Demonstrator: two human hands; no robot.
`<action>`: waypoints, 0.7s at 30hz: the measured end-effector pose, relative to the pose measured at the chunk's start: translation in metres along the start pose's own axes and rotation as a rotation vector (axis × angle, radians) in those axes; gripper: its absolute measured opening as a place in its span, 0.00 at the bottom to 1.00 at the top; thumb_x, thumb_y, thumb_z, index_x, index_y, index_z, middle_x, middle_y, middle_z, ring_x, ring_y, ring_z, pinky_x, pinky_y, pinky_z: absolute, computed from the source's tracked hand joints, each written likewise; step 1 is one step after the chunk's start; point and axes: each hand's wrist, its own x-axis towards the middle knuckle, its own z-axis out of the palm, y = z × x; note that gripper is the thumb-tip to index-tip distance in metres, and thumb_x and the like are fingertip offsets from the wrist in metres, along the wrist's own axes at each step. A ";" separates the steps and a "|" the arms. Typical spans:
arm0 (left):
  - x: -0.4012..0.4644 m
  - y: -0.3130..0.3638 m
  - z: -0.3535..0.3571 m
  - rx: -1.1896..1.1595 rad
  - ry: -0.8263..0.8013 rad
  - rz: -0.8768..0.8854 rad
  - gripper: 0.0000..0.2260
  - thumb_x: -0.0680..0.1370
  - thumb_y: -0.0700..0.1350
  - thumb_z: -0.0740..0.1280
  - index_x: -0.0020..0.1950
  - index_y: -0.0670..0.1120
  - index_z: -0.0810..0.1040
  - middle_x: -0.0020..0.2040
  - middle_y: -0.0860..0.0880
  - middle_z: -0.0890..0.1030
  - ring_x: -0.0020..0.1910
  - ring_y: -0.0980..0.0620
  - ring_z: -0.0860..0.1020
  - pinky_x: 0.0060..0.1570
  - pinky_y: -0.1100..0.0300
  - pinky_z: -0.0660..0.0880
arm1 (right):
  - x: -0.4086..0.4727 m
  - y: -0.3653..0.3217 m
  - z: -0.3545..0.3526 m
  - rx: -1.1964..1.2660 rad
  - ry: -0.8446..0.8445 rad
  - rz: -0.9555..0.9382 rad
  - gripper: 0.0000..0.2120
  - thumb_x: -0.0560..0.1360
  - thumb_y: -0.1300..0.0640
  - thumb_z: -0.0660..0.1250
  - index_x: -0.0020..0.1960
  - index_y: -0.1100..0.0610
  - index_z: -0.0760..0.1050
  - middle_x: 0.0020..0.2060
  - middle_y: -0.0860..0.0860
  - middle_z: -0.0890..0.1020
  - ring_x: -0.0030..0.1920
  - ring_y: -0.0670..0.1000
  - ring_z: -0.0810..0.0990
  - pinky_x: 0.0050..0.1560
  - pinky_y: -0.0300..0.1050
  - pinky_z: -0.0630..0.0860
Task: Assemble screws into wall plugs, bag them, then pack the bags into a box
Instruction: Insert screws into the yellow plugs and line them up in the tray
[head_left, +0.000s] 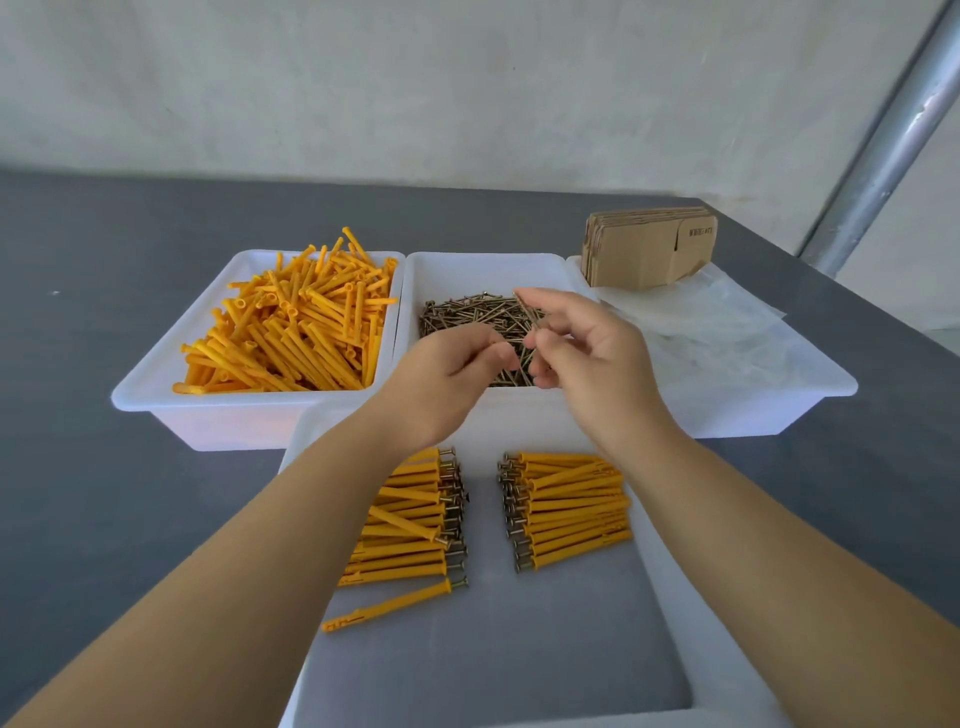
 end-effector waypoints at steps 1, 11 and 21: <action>0.000 -0.002 -0.002 -0.032 -0.009 -0.023 0.11 0.84 0.44 0.59 0.54 0.44 0.80 0.32 0.54 0.70 0.31 0.58 0.68 0.35 0.59 0.69 | -0.001 0.001 -0.001 -0.030 -0.002 -0.013 0.20 0.79 0.68 0.62 0.61 0.47 0.78 0.41 0.46 0.80 0.35 0.44 0.77 0.41 0.41 0.80; 0.000 -0.010 -0.013 0.109 -0.001 0.014 0.09 0.82 0.41 0.62 0.57 0.43 0.82 0.24 0.56 0.67 0.24 0.60 0.67 0.26 0.70 0.62 | -0.004 0.002 -0.005 -0.511 -0.012 -0.244 0.14 0.75 0.68 0.66 0.50 0.51 0.84 0.44 0.45 0.81 0.44 0.43 0.77 0.44 0.27 0.70; 0.001 -0.008 -0.009 0.244 -0.056 0.086 0.11 0.81 0.41 0.65 0.45 0.35 0.80 0.36 0.38 0.75 0.33 0.47 0.69 0.36 0.53 0.66 | -0.009 -0.002 0.003 -0.569 -0.074 -0.295 0.16 0.74 0.67 0.67 0.60 0.56 0.80 0.54 0.49 0.81 0.56 0.48 0.78 0.57 0.45 0.76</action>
